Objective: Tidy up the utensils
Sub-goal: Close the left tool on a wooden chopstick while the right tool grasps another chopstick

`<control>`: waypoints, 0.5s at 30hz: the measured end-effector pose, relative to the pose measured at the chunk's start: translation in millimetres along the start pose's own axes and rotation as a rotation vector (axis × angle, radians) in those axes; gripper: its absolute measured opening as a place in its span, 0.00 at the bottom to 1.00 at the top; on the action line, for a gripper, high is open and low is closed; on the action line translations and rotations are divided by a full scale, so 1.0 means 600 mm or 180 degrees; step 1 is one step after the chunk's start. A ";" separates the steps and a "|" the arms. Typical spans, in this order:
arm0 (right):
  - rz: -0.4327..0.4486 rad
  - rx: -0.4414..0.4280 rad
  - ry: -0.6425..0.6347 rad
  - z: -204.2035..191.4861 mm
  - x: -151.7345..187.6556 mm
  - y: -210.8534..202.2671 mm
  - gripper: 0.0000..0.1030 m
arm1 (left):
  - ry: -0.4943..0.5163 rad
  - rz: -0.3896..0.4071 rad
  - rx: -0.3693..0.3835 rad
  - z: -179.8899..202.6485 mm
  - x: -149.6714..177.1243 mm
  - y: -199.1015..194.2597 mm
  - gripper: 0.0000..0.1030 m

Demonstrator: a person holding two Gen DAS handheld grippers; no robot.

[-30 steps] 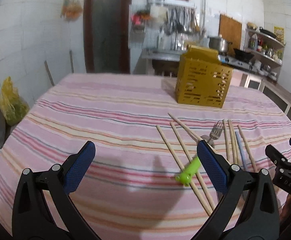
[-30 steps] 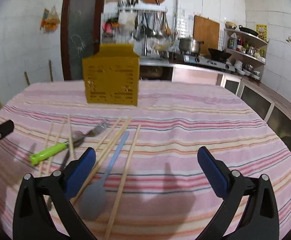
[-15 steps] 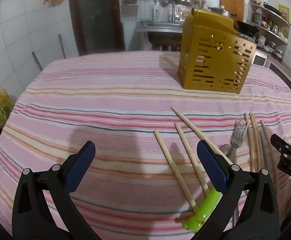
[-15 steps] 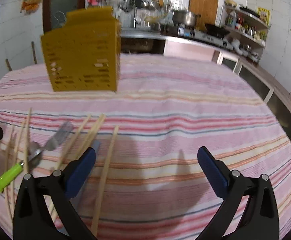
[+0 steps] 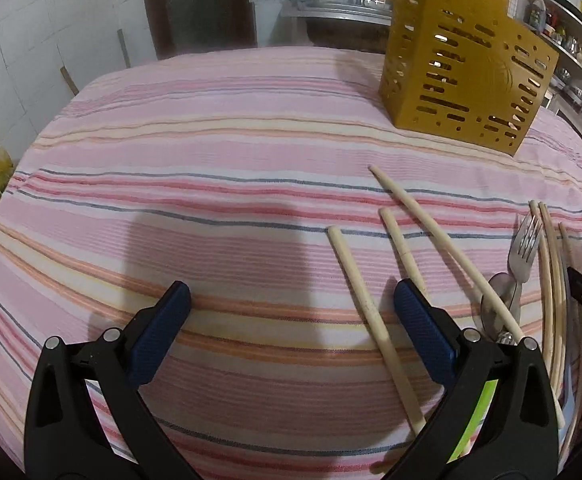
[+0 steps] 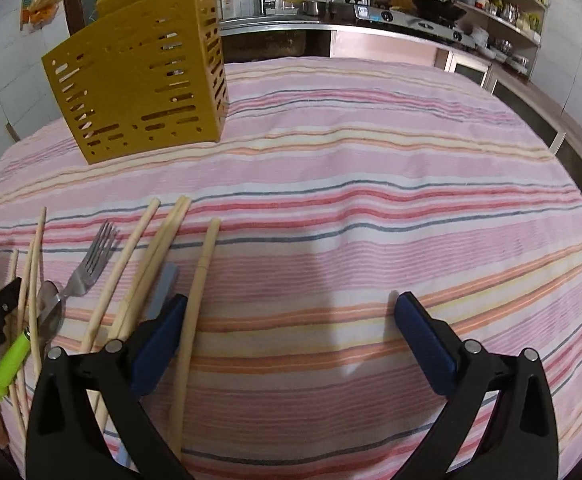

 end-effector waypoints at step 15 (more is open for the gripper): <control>0.0111 0.0042 -0.0034 -0.010 -0.015 -0.003 0.77 | -0.0227 0.0070 0.0157 0.015 -0.006 -0.028 0.73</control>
Point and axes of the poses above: each gripper's, at about its wrist camera, not at the fingertips, and y roughly the way its jaws point, z to its right, x to its underside, the point moved 5 cm from there along y, roughly the way its jaws point, and after that the axes turned 11 degrees about z, right-handed, at the moved point
